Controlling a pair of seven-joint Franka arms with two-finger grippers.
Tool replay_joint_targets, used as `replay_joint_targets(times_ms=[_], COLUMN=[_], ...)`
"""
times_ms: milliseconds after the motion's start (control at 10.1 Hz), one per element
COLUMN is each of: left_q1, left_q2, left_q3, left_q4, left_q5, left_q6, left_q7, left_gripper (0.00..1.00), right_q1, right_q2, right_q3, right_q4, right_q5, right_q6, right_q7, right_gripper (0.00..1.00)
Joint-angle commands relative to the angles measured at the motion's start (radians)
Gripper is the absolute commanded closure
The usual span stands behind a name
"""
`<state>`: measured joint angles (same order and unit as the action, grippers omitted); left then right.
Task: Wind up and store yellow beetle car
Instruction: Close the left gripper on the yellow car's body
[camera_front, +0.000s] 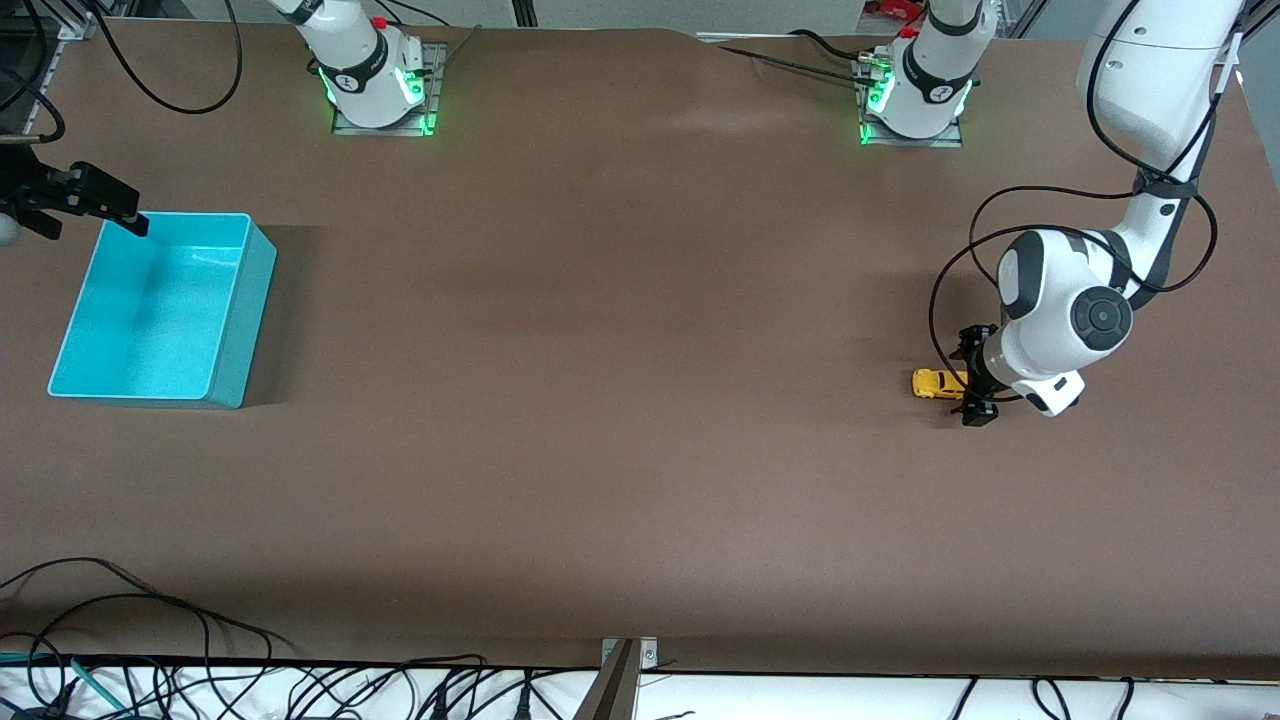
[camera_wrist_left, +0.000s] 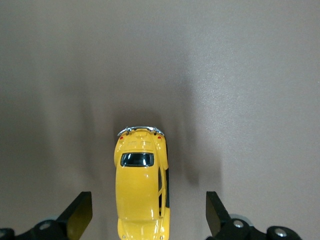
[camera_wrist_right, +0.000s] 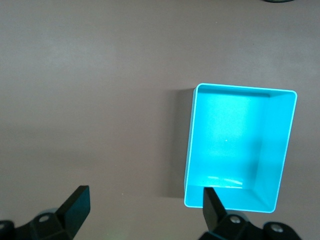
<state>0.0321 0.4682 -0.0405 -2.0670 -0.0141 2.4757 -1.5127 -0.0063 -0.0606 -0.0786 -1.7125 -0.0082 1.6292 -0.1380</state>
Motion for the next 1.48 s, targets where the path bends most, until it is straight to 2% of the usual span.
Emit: replay_joint_targets(times_ms=[0, 99, 198, 297, 395, 494, 593, 890, 1186, 1384], left_q1=[0.005, 0.005, 0.005, 0.005, 0.005, 0.005, 0.005, -0.024, -0.136, -0.167], left_q2=[-0.002, -0.002, 0.000, 0.006, 0.007, 0.007, 0.006, -0.029, -0.022, 0.009], left_q3=[-0.002, -0.002, -0.002, -0.002, -0.004, -0.004, -0.004, -0.022, -0.035, -0.036], left_q4=[-0.021, -0.024, -0.024, -0.022, -0.022, -0.024, -0.024, 0.008, 0.008, 0.011], left_q5=[0.026, 0.026, 0.026, 0.028, 0.060, 0.068, 0.068, 0.068, 0.068, 0.068], left_q6=[0.026, 0.026, 0.026, 0.026, 0.025, 0.025, 0.020, -0.039, -0.061, -0.057], left_q7=[-0.031, -0.031, -0.031, -0.024, -0.029, -0.031, -0.031, -0.105, -0.237, -0.251], left_gripper=[0.06, 0.09, 0.25, 0.57, 0.78, 0.95, 1.00, 1.00, 1.00, 1.00], right_q1=[0.005, 0.005, 0.005, 0.005, 0.005, 0.005, 0.005, 0.005, 0.005, 0.008], right_q2=[0.004, 0.002, 0.002, 0.002, 0.002, 0.002, 0.002, 0.002, 0.002, 0.002], right_q3=[-0.001, -0.001, -0.001, -0.001, -0.001, -0.001, 0.000, 0.002, 0.002, 0.003], right_q4=[0.022, 0.022, 0.024, 0.024, 0.024, 0.024, 0.024, 0.024, 0.024, 0.024], right_q5=[-0.010, -0.010, -0.009, -0.010, -0.010, -0.010, -0.010, -0.010, -0.009, -0.007], right_q6=[-0.020, -0.020, -0.020, -0.020, -0.020, -0.020, -0.020, -0.020, -0.020, -0.020], right_q7=[-0.015, -0.015, -0.015, -0.014, -0.014, -0.014, -0.012, -0.012, -0.008, -0.008], right_gripper=[0.00, 0.00, 0.00, 0.00, 0.00, 0.00, 0.00, 0.00, 0.00, 0.00])
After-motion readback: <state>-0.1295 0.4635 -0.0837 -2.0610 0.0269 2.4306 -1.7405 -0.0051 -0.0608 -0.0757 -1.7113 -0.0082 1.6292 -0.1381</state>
